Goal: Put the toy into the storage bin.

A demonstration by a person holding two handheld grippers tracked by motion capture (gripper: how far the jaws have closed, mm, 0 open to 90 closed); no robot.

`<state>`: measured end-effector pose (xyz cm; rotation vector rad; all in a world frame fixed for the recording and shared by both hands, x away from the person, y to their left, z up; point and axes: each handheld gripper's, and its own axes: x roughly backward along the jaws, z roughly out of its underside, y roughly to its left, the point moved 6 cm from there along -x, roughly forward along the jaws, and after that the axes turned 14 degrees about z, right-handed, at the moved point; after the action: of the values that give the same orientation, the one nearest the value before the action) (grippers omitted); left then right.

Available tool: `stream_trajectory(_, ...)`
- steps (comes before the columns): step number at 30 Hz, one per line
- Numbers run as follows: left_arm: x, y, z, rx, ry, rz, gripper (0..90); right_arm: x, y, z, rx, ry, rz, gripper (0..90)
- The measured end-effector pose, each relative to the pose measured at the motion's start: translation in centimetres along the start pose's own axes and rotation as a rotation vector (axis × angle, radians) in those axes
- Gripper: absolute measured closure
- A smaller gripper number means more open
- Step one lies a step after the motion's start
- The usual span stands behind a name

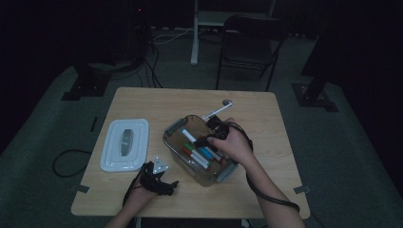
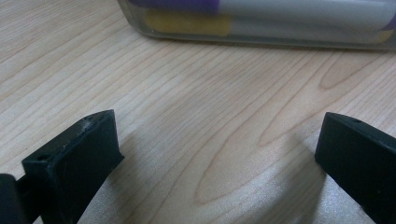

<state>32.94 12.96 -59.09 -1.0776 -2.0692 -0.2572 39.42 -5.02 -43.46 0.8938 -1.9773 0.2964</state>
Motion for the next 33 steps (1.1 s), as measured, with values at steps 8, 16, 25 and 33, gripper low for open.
stream_trajectory(8, 0.0, 0.0, 0.0, 0.003, -0.002, 0.000, 0.6, -4.9, 2.1, 0.2, 0.053, 0.122, 0.010, 76.8)
stream_trajectory(16, 0.0, 0.0, 0.0, 0.001, -0.002, 0.000, 0.6, -8.7, 2.1, 0.8, 0.047, 0.223, 0.027, 76.7)
stream_trajectory(25, 0.0, 0.0, 0.0, 0.000, -0.001, -0.001, 0.6, -10.4, 1.8, 1.8, 0.050, 0.294, 0.042, 74.2)
stream_trajectory(33, 0.0, 0.0, 0.0, 0.001, -0.002, 0.000, 0.6, -6.6, 0.7, 0.6, 0.034, 0.169, 0.030, 69.5)
